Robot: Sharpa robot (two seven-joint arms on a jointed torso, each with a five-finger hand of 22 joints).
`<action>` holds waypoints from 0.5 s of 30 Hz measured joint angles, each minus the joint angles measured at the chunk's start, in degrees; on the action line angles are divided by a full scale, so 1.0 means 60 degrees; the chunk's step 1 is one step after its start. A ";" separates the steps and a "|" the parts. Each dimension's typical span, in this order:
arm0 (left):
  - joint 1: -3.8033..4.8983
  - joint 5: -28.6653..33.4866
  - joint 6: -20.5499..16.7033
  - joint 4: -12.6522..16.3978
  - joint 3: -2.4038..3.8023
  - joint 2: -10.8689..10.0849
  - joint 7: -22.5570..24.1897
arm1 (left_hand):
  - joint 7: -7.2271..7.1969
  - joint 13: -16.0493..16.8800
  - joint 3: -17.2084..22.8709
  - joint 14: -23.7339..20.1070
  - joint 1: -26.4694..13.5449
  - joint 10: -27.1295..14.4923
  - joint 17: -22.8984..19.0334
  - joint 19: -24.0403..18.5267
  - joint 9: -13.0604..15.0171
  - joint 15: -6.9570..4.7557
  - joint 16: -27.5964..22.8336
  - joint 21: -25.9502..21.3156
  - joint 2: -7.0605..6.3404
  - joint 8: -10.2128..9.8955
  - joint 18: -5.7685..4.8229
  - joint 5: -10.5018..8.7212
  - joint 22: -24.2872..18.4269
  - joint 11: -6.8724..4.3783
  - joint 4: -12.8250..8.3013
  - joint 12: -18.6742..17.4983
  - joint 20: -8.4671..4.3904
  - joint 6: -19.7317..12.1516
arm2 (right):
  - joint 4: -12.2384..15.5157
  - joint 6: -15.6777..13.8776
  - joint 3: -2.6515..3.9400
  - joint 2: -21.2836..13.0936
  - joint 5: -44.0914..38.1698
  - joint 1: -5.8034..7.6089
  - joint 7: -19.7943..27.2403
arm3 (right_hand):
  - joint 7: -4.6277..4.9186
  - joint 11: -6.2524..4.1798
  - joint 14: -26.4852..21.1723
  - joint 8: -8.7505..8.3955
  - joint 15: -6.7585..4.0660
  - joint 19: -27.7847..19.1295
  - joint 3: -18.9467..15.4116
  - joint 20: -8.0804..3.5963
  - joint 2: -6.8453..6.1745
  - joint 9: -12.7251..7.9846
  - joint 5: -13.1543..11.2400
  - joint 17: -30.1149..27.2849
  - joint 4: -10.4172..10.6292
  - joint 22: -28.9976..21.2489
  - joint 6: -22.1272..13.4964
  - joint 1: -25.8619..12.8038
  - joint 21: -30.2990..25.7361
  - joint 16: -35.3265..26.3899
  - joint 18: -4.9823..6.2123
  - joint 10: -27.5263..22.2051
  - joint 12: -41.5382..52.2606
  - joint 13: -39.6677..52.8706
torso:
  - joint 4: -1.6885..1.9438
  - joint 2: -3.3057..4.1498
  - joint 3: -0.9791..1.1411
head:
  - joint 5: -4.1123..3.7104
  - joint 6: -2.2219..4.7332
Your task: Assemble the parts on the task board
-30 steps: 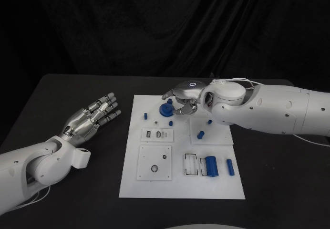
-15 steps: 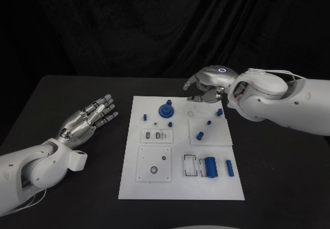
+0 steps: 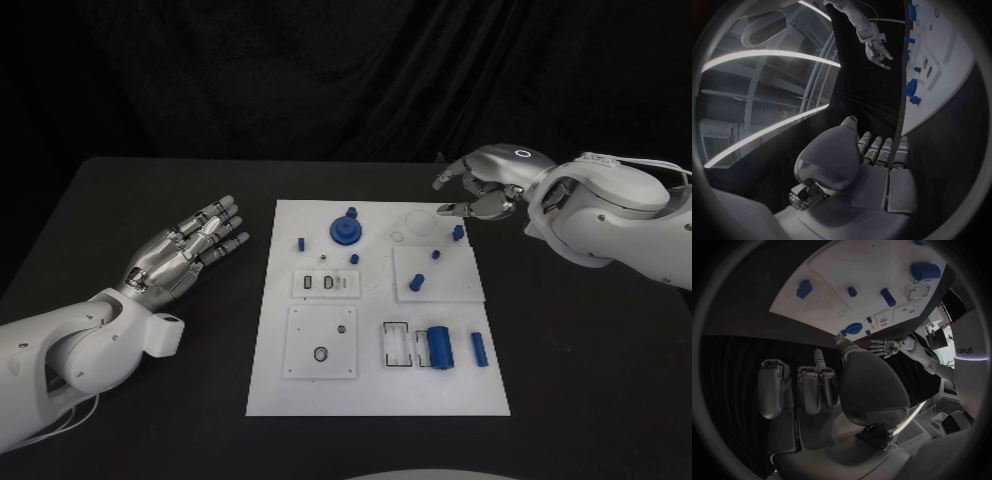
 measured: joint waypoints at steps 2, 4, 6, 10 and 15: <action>0.0000 0.0000 0.0001 -0.0003 0.0000 0.0001 0.0000 | 0.0000 0.0000 0.0000 0.0000 0.0000 0.0000 0.0000 0.0000 0.0000 0.0000 0.0000 0.0000 0.0000 0.0000 0.0000 0.0000 0.0000 0.0000 0.0000 0.0000 0.0000 0.0000 | -0.0043 0.0000 0.0000 -0.0107 0.0017 -0.0107 -0.0055 | 0.0000 0.0000 0.0000 0.0000 0.0000 0.0000 -0.0022 0.0000 -0.0001 -0.0008 -0.0001 0.0000 0.0022 0.0000 0.0000 0.0001 0.0000 0.0000 -0.0001 0.0000 0.0000 0.0000 | 0.0001 0.0005 0.0004 | -0.0016 -0.0013; 0.0000 0.0000 0.0001 -0.0004 0.0000 0.0002 0.0000 | 0.0000 0.0000 0.0000 0.0000 0.0000 0.0000 -0.0001 0.0000 -0.0001 0.0000 0.0000 0.0000 0.0000 0.0000 0.0000 0.0000 0.0000 0.0000 0.0000 0.0000 0.0000 0.0000 | -0.0077 0.0000 -0.0002 -0.0186 0.0029 -0.0190 -0.0098 | -0.0034 0.0000 0.0000 -0.0021 0.0000 0.0000 -0.0088 0.0000 -0.0002 -0.0026 -0.0050 0.0000 0.0040 0.0000 -0.0034 0.0002 0.0000 0.0000 0.0000 0.0000 0.0000 -0.0001 | 0.0005 0.0011 0.0009 | -0.0023 -0.0022; 0.0000 0.0000 0.0001 -0.0004 0.0000 0.0005 0.0000 | 0.0000 0.0000 0.0000 0.0000 0.0000 0.0000 -0.0001 0.0000 -0.0001 0.0000 0.0000 0.0000 0.0000 0.0000 0.0000 0.0000 0.0000 0.0000 0.0000 0.0000 0.0000 0.0000 | -0.0088 -0.0001 -0.0005 -0.0265 0.0047 -0.0276 -0.0143 | -0.0034 0.0000 0.0000 -0.0048 0.0000 0.0000 -0.0162 0.0000 -0.0002 -0.0037 -0.0180 0.0000 0.0108 -0.0001 -0.0034 0.0002 0.0000 0.0000 -0.0001 0.0000 0.0000 -0.0001 | 0.0007 0.0012 0.0013 | -0.0027 -0.0038; 0.0000 0.0000 0.0001 -0.0011 0.0000 0.0007 0.0000 | 0.0000 0.0000 0.0000 0.0000 0.0000 0.0000 -0.0001 0.0000 -0.0001 0.0000 0.0000 0.0000 0.0000 0.0000 0.0000 -0.0001 0.0000 0.0000 0.0000 0.0000 0.0000 0.0000 | -0.0084 -0.0006 -0.0009 -0.0401 0.0064 -0.0401 -0.0208 | -0.0034 0.0000 0.0000 -0.0048 0.0000 0.0000 -0.0264 0.0000 -0.0040 -0.0056 -0.0369 0.0000 0.0211 -0.0001 -0.0034 -0.0035 0.0000 0.0000 -0.0001 0.0000 0.0000 -0.0001 | 0.0018 0.0012 0.0012 | -0.0031 -0.0062; 0.0000 0.0000 0.0001 -0.0019 0.0000 0.0007 0.0000 | 0.0000 0.0000 0.0027 0.0000 0.0000 0.0000 -0.0003 0.0000 -0.0002 0.0000 0.0000 0.0000 0.0000 0.0000 0.0000 -0.0001 0.0000 0.0000 -0.0027 0.0000 0.0000 0.0000 | -0.0050 -0.0021 -0.0008 -0.0569 0.0075 -0.0512 -0.0265 | -0.0034 0.0000 0.0000 -0.0047 -0.0001 -0.0001 -0.0345 0.0000 -0.0040 -0.0067 -0.0415 0.0000 0.0292 -0.0001 -0.0034 -0.0035 -0.0001 0.0000 0.0000 -0.0001 0.0000 -0.0002 | 0.0020 0.0015 0.0012 | -0.0047 -0.0074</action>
